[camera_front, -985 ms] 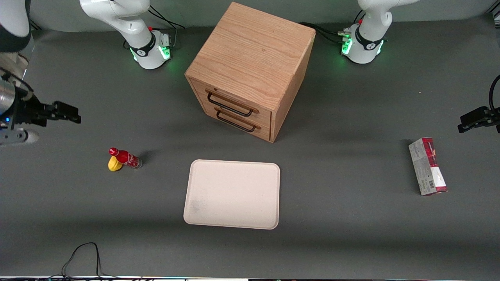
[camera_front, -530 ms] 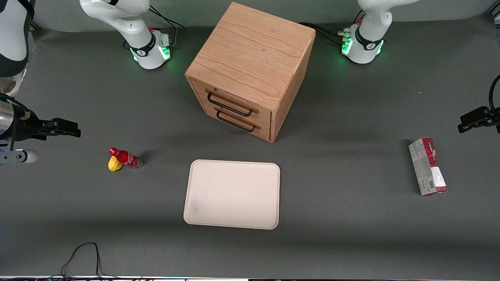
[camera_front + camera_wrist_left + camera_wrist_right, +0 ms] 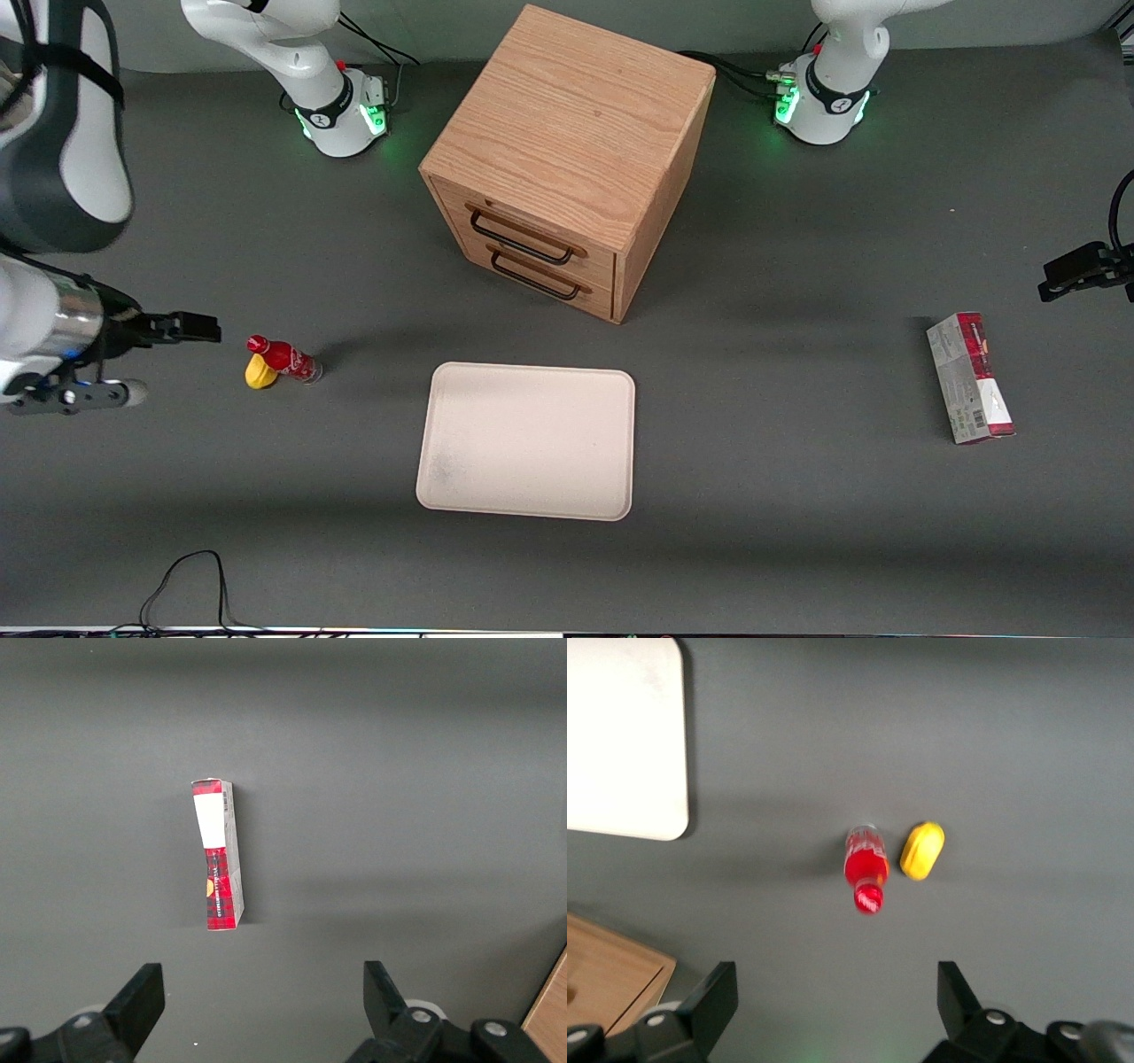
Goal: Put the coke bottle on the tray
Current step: 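Lower the right gripper over the bottle cap and close on it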
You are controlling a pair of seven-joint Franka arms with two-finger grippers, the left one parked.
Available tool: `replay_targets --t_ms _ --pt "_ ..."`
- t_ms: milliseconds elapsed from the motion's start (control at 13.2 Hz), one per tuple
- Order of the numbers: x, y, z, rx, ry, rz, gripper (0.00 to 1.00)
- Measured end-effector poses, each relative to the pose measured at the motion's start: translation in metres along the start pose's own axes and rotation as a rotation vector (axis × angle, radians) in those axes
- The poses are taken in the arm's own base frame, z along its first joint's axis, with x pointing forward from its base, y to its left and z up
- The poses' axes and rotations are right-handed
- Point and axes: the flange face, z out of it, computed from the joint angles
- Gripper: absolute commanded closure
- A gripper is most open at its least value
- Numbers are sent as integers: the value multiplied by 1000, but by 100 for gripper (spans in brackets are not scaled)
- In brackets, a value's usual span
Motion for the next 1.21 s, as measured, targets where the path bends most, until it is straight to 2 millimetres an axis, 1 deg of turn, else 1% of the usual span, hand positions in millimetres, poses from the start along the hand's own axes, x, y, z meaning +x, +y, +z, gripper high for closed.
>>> replay_targets --t_ms 152,303,455,682,833,1061,1212 --pt "3 0 33 1 6 -1 0" --pt "-1 0 60 1 29 -1 0" --pt "-14 0 90 3 55 -5 0" --pt "-35 2 126 4 78 -17 0" --pt "-40 4 142 4 83 -25 0" --pt "-42 4 161 2 117 -26 0" --pt "-44 5 170 1 121 -31 0"
